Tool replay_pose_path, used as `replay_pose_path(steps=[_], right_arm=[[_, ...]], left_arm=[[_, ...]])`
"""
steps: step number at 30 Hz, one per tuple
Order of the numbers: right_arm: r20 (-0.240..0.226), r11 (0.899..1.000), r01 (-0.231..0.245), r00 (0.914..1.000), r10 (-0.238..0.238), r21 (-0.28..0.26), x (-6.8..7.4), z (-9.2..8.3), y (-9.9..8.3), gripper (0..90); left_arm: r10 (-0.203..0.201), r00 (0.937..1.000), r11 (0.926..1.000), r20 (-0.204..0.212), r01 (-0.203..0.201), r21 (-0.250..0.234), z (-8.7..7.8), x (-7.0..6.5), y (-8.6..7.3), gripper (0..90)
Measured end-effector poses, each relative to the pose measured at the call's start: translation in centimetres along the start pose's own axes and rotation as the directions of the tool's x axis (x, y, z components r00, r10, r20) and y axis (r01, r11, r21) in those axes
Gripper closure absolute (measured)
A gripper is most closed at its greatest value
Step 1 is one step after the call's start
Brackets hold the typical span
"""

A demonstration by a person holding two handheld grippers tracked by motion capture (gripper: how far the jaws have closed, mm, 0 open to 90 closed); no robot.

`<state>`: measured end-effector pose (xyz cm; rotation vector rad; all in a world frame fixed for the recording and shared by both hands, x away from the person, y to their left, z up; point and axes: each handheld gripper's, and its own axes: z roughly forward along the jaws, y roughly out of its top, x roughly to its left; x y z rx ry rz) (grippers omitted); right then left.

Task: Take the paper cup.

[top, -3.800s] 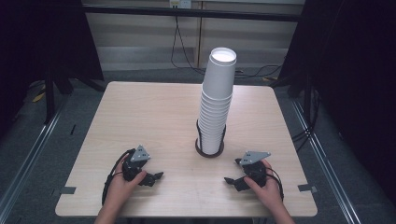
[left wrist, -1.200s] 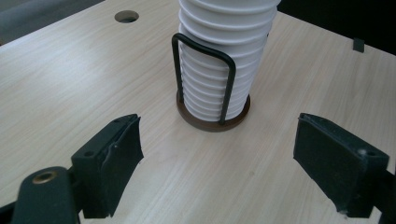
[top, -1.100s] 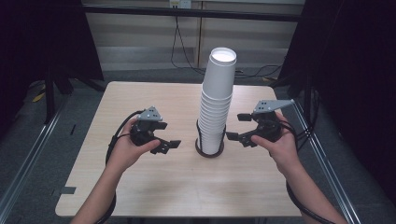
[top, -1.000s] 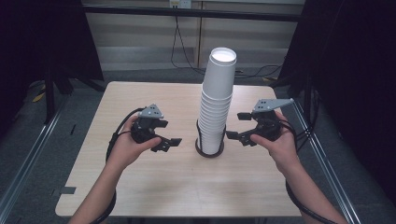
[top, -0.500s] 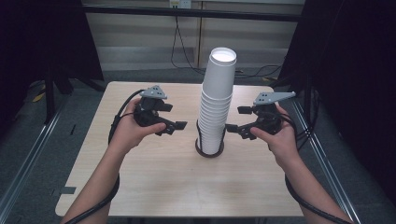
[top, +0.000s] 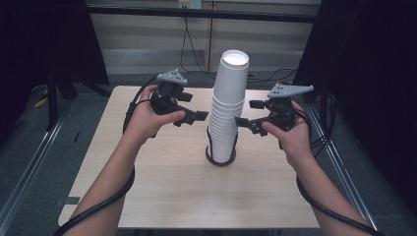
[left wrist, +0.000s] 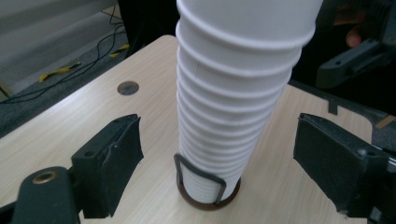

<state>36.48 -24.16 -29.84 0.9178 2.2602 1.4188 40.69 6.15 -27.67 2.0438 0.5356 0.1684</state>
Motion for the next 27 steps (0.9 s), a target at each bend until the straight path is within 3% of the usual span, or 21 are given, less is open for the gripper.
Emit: replay_pose_path(steps=[16, 23, 27], right_arm=[[0.01, 1.0, 0.001, 0.9999, 0.0, -0.015, 0.3, 1.3, 1.4, 15.0], [0.012, 1.0, -0.009, 0.9999, 0.009, -0.026, 0.3, 1.5, 1.4, 15.3], [0.011, 1.0, -0.007, 0.9999, 0.007, -0.027, 0.2, 1.5, 1.4, 15.1]], left_arm=[[0.024, 0.9988, 0.9988, 0.042, -0.022, -0.045, 1.7, -0.7, 4.2, 14.9], [0.003, 0.9976, 0.9945, 0.07, 0.005, -0.105, 3.1, -0.9, 5.2, 14.4], [0.011, 0.9978, 0.9949, 0.065, -0.005, -0.101, 3.7, -0.9, 5.3, 11.9]])
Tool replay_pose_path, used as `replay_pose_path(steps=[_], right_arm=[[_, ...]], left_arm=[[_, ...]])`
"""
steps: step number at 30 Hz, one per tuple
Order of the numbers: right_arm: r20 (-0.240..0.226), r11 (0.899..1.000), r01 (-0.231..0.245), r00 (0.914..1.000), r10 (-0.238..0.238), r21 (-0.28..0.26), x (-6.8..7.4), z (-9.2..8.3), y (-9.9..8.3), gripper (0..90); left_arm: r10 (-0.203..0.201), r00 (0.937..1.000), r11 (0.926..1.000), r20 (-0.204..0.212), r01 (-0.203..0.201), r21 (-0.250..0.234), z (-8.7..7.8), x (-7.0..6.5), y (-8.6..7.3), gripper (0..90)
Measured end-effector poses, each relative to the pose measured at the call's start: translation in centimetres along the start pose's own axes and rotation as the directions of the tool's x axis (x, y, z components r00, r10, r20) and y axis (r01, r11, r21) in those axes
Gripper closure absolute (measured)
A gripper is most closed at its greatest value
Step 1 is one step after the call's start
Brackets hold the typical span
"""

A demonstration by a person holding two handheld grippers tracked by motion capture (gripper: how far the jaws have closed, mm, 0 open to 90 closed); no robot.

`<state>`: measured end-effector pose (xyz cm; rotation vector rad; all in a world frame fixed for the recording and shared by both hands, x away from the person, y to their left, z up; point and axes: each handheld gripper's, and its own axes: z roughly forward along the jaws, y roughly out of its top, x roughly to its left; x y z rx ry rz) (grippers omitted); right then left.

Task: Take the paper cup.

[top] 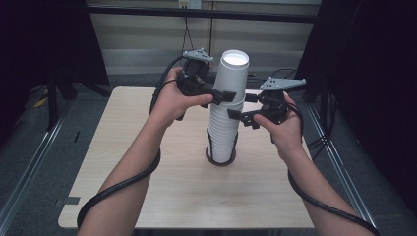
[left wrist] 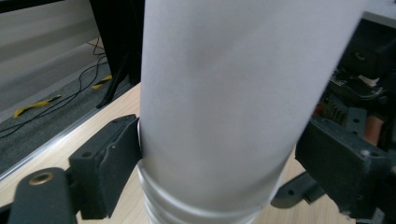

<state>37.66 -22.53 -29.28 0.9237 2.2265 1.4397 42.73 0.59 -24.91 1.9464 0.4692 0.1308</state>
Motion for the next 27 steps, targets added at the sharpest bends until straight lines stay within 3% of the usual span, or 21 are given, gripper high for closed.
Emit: replay_pose_path(steps=[17, 27], right_arm=[[0.018, 1.0, 0.018, 0.9997, -0.018, -0.019, 0.3, 0.2, 0.3, 13.7], [0.018, 0.999, 0.017, 0.9997, -0.016, -0.031, 0.2, 0.2, 0.1, 13.6]], left_arm=[[0.029, 0.9986, 0.9993, -0.044, -0.03, -0.024, 1.7, -0.4, 0.0, 9.1], [0.031, 0.9966, 0.9995, -0.077, -0.031, -0.002, 1.6, -0.9, 0.6, 11.3]])
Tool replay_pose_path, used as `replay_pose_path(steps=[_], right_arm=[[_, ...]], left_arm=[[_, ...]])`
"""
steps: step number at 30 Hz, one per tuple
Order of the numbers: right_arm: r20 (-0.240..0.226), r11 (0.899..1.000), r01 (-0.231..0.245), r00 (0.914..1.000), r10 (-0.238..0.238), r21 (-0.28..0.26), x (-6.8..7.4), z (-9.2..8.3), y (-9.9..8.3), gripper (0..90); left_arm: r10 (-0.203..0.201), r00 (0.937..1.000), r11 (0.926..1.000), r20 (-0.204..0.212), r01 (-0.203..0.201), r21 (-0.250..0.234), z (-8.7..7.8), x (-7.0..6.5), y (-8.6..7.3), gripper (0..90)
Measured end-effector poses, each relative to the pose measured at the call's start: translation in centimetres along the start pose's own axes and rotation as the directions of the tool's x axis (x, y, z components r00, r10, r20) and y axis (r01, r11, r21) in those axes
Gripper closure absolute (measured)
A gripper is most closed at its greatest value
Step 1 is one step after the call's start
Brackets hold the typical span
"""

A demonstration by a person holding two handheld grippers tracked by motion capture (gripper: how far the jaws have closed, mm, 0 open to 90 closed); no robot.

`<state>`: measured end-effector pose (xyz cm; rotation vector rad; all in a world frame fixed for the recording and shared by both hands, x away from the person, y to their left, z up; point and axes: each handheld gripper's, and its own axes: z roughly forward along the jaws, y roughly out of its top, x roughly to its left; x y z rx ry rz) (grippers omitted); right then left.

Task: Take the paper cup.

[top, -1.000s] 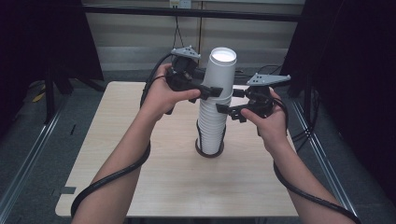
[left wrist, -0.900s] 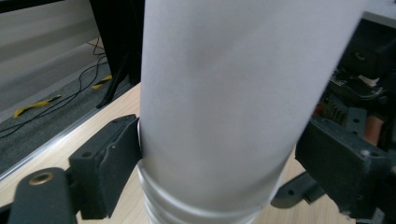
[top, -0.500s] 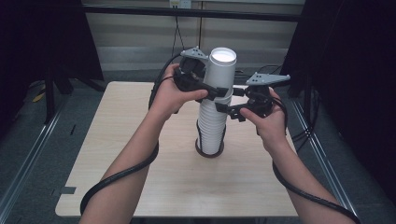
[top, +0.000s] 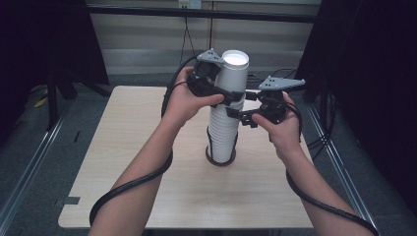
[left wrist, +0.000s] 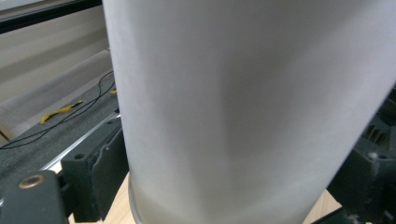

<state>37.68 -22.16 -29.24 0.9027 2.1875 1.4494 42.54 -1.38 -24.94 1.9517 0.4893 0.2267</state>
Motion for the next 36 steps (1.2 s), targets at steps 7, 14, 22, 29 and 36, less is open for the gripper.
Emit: replay_pose_path(steps=[7, 14, 22, 29, 36], right_arm=[[-0.002, 1.0, -0.001, 1.0, 0.001, -0.004, 0.0, 0.0, 0.0, 13.6], [-0.001, 1.0, 0.008, 1.0, -0.008, -0.004, 0.0, 0.1, -0.1, 13.7], [0.002, 1.0, 0.011, 0.9999, -0.011, -0.002, 0.0, 0.0, -0.1, 13.7], [0.002, 1.0, 0.015, 0.9999, -0.015, 0.002, 0.0, 0.0, -0.1, 13.7], [0.001, 1.0, 0.016, 0.9999, -0.016, -0.003, 0.0, 0.0, -0.2, 13.9]], left_arm=[[-0.025, 0.9997, 0.9994, 0.0, 0.025, -0.025, -0.1, 0.0, 0.1, 12.0], [-0.049, 0.9987, 0.9969, 0.015, 0.05, -0.06, -0.8, 0.1, 0.8, 12.0], [-0.05, 0.9987, 0.9958, 0.004, 0.05, -0.077, -1.4, 0.0, 1.6, 12.0], [-0.048, 0.9988, 0.9932, -0.003, 0.048, -0.106, -2.1, -0.1, 2.7, 12.4], [-0.05, 0.9987, 0.9914, -0.01, 0.049, -0.122, -2.5, -0.2, 3.6, 12.6]])
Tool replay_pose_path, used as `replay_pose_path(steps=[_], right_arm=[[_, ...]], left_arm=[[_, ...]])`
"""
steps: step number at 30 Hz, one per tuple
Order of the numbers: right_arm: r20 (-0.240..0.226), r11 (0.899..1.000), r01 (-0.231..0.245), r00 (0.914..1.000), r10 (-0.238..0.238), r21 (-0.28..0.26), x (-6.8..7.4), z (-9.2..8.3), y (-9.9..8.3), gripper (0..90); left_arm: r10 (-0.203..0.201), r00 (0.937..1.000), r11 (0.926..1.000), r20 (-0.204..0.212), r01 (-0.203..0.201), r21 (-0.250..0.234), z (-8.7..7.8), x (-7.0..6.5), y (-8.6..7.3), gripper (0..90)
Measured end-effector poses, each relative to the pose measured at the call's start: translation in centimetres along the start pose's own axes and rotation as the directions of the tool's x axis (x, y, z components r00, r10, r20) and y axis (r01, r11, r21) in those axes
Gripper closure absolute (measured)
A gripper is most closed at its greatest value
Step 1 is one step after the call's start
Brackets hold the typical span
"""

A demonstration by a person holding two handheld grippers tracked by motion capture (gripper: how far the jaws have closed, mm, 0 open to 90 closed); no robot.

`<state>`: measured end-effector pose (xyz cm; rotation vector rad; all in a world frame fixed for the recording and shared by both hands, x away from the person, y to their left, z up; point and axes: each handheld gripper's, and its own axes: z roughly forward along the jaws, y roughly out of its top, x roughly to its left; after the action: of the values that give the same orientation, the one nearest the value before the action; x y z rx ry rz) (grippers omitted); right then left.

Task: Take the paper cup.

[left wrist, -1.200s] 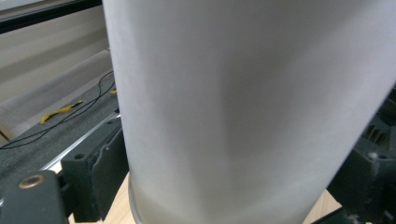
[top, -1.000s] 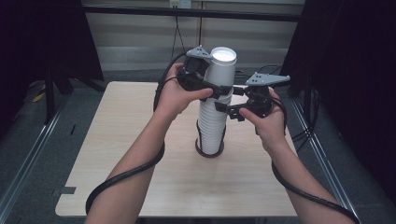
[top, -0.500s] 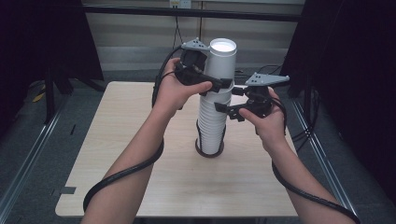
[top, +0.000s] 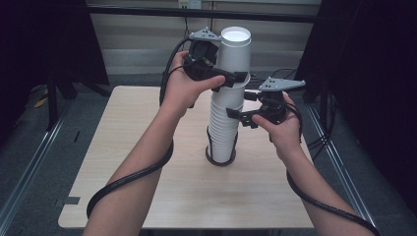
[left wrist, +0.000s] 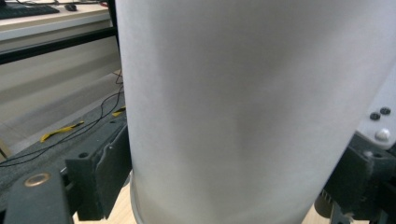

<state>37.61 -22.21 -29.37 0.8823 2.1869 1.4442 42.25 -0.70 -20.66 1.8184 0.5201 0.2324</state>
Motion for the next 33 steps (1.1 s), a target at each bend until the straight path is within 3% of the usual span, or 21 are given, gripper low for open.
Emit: replay_pose_path(steps=[12, 33], right_arm=[[-0.002, 1.0, 0.007, 1.0, -0.007, -0.001, 0.0, -0.1, -0.1, 14.4], [-0.002, 1.0, 0.013, 0.9999, -0.013, 0.002, 0.0, -0.1, -0.1, 14.3]], left_arm=[[-0.015, 0.9998, 0.9996, -0.011, 0.014, -0.024, -0.8, 0.2, 0.5, 12.8], [0.005, 1.0, 0.9986, 0.003, -0.004, -0.053, -2.2, -0.4, 1.3, 13.4]])
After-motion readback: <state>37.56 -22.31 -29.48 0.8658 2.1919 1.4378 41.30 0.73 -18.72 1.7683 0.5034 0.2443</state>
